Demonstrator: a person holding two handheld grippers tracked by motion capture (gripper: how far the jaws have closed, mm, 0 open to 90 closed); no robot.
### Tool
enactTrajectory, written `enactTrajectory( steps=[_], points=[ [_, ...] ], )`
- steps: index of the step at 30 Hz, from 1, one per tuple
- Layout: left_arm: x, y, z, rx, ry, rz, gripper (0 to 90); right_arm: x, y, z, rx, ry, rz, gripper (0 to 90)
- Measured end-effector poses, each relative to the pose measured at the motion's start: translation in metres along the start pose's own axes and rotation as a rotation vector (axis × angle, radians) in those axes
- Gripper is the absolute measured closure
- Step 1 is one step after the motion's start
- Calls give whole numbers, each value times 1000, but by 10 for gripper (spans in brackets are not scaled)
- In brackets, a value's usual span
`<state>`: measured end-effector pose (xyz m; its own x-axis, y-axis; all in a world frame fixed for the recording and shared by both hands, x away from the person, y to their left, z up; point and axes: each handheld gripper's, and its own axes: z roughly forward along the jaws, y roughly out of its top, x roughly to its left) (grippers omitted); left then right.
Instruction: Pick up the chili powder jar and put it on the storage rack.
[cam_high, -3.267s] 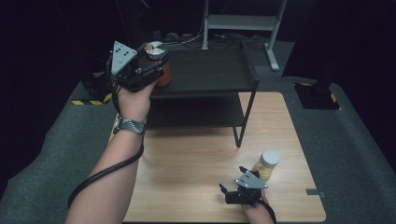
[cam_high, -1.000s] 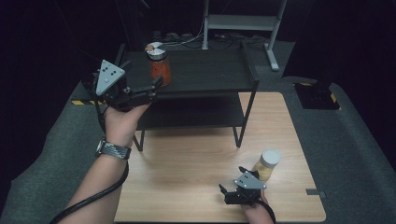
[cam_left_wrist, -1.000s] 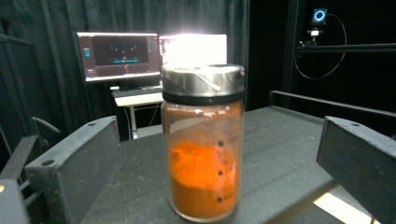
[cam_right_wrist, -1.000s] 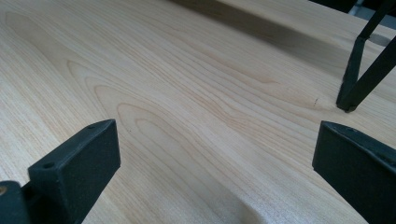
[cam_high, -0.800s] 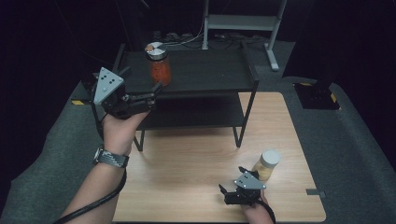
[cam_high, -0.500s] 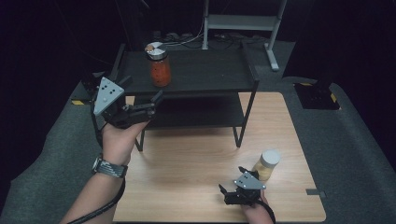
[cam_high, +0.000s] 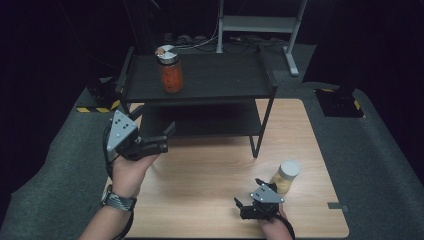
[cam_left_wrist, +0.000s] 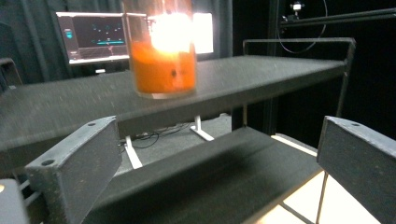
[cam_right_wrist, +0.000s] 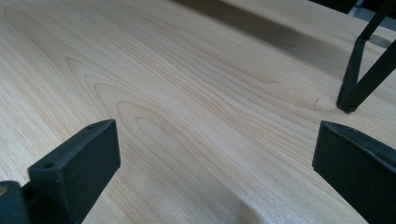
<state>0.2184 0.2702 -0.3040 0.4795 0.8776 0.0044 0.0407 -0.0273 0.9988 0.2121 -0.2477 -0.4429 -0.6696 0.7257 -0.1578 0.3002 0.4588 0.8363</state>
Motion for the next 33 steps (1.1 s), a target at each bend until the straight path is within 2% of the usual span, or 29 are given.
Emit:
enactTrajectory(
  steps=[1,2,4,6,7,11,17,19,20,22,29,30,33],
  points=[
    [0,0,0,0,0,0,4,0,0,0,0,0,0,4],
    [-2,-9,-3,6,-10,-5,4,0,0,0,-1,-1,-2,4],
    [-3,-12,-4,7,-11,-5,4,0,0,0,-1,-1,-3,4],
    [-7,-24,-7,14,-19,5,4,1,0,0,-1,-2,-4,4],
    [-7,-24,-7,14,-19,5,4,1,0,0,-1,-2,-4,4],
    [-10,-40,-9,31,-36,-15,4,1,0,0,-3,-5,-6,4],
    [-14,-61,-12,63,-47,-15,4,2,0,0,-2,-6,-6,4],
    [-15,-67,-12,82,-51,-12,4,2,0,0,-3,-7,-6,4],
    [-16,-76,-13,98,-55,-26,4,2,-1,0,-3,-7,-6,4],
    [-17,-79,-14,101,-57,-31,4,2,-1,0,-4,-8,-6,4],
    [-15,-102,-16,158,-59,-54,4,3,-1,0,-3,-10,-10,4],
    [-14,-111,-17,181,-55,-51,4,3,-1,0,-3,-10,-9,4],
    [-14,-116,-18,203,-55,-55,4,3,0,0,-2,-10,-8,4]
  ],
)
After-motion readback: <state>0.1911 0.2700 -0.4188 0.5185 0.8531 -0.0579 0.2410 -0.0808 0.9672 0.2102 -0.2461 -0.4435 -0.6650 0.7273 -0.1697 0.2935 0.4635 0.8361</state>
